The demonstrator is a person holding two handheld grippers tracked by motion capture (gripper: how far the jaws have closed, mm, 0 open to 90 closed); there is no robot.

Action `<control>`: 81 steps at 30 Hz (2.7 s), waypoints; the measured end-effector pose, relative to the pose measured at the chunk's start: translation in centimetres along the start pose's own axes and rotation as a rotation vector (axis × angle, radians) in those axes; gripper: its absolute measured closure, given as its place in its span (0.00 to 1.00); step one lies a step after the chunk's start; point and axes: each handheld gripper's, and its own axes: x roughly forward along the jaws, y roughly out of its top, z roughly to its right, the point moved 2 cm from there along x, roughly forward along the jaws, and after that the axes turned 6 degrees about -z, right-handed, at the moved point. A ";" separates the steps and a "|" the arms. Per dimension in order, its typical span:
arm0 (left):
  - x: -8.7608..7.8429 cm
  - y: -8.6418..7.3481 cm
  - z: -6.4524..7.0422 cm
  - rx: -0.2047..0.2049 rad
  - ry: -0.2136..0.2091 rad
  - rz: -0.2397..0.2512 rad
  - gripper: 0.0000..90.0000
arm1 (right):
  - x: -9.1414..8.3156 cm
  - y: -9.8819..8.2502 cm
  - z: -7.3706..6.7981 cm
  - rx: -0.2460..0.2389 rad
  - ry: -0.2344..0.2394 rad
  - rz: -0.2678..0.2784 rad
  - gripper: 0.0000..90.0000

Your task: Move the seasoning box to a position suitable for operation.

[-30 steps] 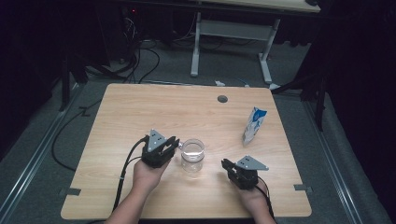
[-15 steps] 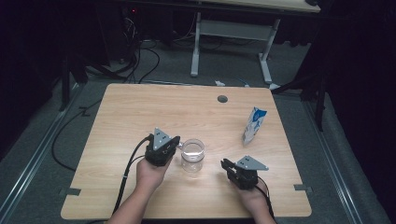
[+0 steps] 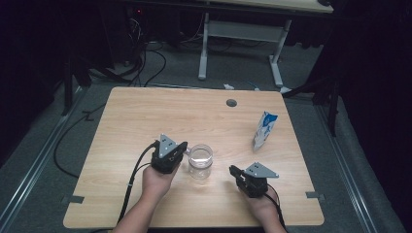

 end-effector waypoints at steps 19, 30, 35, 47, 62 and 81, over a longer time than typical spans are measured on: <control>0.1 -0.2 -0.1 -0.004 -0.002 0.010 1.00 | 0.7 3.4 -2.7 -0.057 0.051 0.087 0.99; 0.3 -0.2 -0.2 -0.010 -0.007 0.011 1.00 | 0.7 5.0 -3.4 -0.084 0.057 0.105 0.99; 0.2 -0.3 -0.2 -0.014 -0.014 0.016 1.00 | 1.1 5.2 -3.8 -0.099 0.062 0.100 0.99; -2.7 -2.8 0.1 -0.010 -0.024 0.030 0.92 | 0.7 5.9 -4.4 -0.070 0.080 0.112 0.99; -3.0 -4.9 2.5 -0.006 -0.148 0.021 0.67 | 0.4 6.5 -4.9 -0.066 0.091 0.123 0.97; -1.7 -3.4 5.0 -0.017 -0.187 0.095 0.94 | -0.1 7.3 -5.1 -0.089 0.105 0.146 0.98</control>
